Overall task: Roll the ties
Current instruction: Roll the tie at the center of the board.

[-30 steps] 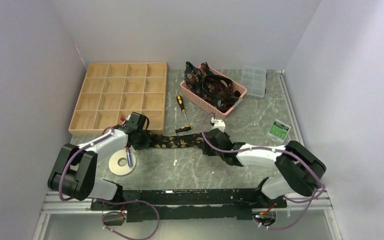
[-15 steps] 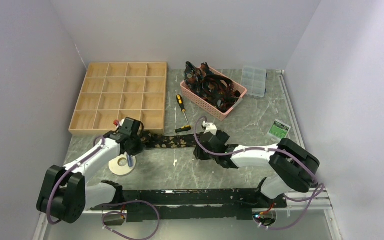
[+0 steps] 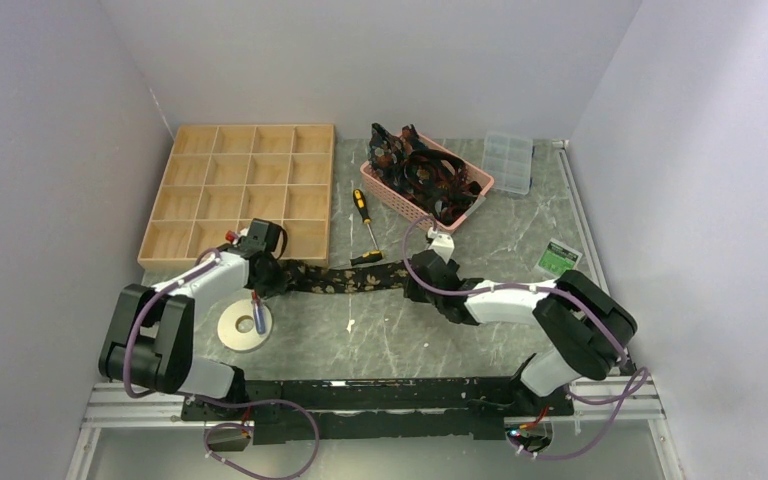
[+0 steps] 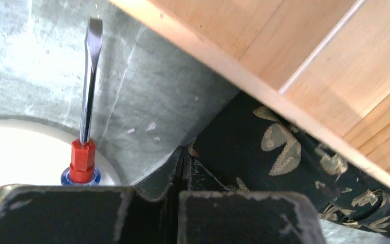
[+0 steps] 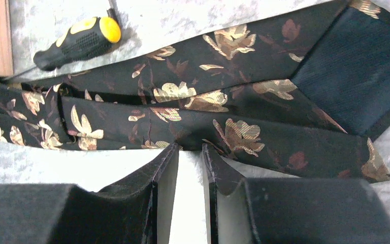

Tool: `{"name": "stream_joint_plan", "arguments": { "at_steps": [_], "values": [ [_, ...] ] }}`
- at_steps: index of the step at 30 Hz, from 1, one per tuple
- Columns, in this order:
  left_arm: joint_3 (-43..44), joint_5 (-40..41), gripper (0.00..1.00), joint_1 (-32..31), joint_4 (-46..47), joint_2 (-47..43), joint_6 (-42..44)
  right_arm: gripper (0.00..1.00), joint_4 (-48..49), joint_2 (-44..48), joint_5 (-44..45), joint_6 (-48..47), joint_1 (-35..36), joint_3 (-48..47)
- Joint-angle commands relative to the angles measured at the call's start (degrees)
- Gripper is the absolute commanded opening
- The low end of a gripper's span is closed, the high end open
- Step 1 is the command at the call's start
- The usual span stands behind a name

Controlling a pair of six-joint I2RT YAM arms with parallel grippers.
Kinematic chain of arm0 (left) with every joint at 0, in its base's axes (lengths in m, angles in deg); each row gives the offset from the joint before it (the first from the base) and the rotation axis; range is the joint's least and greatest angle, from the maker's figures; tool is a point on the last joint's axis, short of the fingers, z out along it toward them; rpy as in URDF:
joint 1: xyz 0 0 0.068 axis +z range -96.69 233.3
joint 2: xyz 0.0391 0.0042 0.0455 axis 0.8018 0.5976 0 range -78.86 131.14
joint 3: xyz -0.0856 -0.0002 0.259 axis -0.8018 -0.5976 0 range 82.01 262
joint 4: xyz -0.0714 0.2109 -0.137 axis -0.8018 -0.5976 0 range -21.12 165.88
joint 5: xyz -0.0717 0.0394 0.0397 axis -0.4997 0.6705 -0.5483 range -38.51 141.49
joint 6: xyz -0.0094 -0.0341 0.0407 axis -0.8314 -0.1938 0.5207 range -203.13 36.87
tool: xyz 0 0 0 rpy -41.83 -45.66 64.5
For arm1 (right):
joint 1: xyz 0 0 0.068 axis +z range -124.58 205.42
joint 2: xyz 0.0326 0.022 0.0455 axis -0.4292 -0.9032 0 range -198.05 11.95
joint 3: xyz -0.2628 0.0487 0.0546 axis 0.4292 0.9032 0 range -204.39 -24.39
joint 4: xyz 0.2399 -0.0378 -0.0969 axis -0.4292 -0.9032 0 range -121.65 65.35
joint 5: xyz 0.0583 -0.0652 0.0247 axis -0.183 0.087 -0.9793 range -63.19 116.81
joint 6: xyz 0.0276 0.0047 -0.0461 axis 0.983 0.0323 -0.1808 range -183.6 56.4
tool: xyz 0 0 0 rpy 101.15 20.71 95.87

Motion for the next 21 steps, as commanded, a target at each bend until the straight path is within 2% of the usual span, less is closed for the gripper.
{"name": "stream_joint_plan", "arguments": {
  "at_steps": [1,5,9,16,21],
  "values": [
    [-2.2,3.1,0.03,2.0,1.6,4.2,-1.9,0.29,-5.7,-3.1,0.8,-2.2,-2.2,1.6],
    [-3.0,2.6,0.03,3.0,2.2,3.9,-2.7,0.30,-5.7,-3.0,0.3,-3.2,-2.8,0.5],
    [-4.7,0.0,0.03,3.0,1.6,-0.1,-2.7,0.33,-7.5,1.4,-0.3,-4.1,-1.9,0.6],
    [-6.0,-2.1,0.05,3.0,-5.9,-13.2,-1.5,0.49,-12.6,9.0,-1.1,-5.9,-0.5,-0.8],
    [-4.7,0.8,0.13,3.0,-11.7,-24.2,-0.2,0.51,-12.3,10.5,-1.7,-7.6,-0.4,-4.1]
  ]
}}
